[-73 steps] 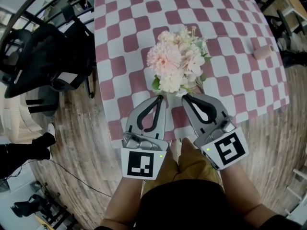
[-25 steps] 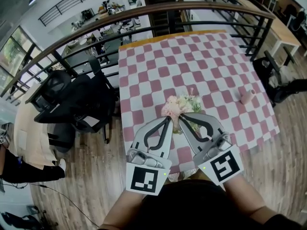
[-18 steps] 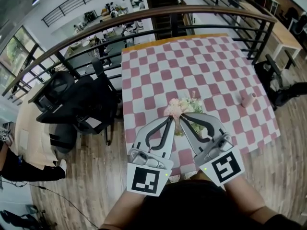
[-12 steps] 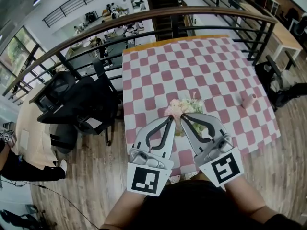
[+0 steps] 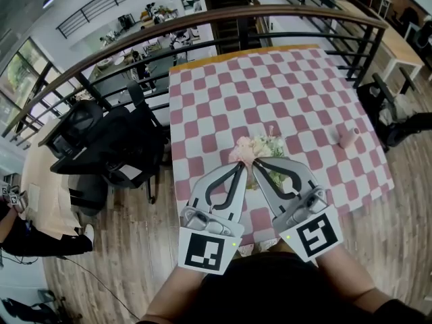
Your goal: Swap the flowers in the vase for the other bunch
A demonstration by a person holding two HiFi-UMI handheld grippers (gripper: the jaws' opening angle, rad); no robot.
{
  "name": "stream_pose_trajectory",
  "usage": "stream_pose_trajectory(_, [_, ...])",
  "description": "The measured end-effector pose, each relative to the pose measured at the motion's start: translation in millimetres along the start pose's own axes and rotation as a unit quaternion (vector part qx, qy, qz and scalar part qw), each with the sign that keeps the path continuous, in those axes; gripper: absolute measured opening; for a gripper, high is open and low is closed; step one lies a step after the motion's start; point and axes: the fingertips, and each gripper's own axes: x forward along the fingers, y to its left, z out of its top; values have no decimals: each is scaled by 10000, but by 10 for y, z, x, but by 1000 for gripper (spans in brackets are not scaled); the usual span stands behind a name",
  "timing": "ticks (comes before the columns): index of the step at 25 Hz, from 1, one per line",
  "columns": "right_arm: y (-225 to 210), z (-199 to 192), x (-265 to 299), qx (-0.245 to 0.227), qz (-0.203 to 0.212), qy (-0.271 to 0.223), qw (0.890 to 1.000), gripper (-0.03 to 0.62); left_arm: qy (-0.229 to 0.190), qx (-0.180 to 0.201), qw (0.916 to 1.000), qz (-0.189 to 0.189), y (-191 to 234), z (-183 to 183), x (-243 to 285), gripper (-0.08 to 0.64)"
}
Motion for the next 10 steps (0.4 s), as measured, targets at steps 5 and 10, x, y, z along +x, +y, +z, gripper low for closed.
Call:
stream_pose_trajectory(5, [10, 5, 11, -11, 26, 7, 10000, 34, 4, -46, 10000, -33, 1, 1, 16, 8])
stream_pose_trajectory(10, [50, -25, 24, -44, 70, 41, 10000, 34, -13, -22, 10000, -58, -7, 7, 4, 8])
